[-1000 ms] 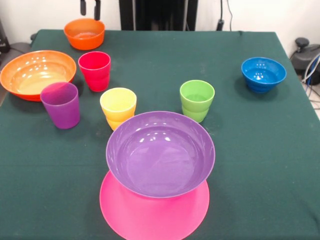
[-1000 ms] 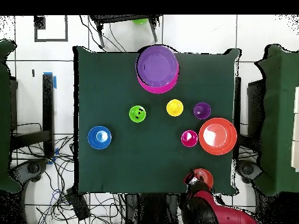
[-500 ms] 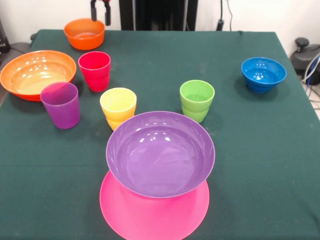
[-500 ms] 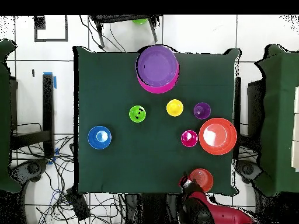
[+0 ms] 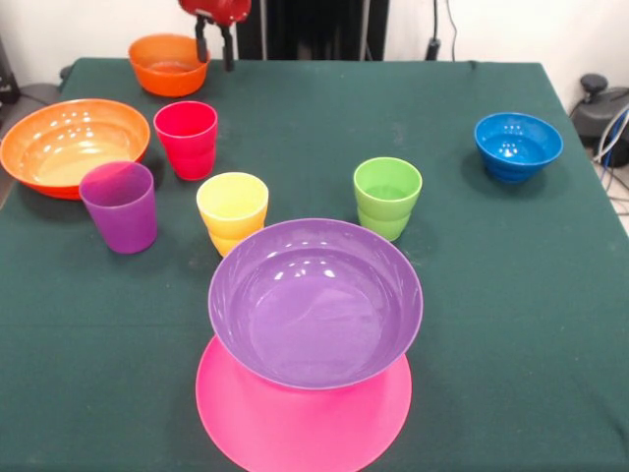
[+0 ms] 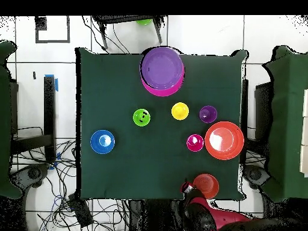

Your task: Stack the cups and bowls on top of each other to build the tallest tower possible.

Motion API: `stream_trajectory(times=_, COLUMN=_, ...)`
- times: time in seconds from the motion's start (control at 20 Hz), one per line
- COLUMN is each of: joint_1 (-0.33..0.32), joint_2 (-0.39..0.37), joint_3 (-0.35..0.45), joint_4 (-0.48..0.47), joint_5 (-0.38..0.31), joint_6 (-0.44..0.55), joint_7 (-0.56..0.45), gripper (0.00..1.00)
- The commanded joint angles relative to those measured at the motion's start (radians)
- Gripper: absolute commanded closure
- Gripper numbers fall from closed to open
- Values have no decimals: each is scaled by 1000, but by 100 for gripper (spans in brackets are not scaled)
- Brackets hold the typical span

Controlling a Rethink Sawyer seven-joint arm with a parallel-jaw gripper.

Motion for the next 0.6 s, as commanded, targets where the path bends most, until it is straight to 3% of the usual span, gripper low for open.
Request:
stream_trajectory(times=0.05, joint_1=47, joint_2=59, joint_3=24, joint_4=-150, joint_5=-34, joint_6=-26, joint_7=13, gripper=0)
stream_trajectory(times=0.6, joint_1=43, joint_2=-9, joint_3=26, joint_4=-132, joint_5=-42, joint_6=25, joint_7=15, gripper=0)
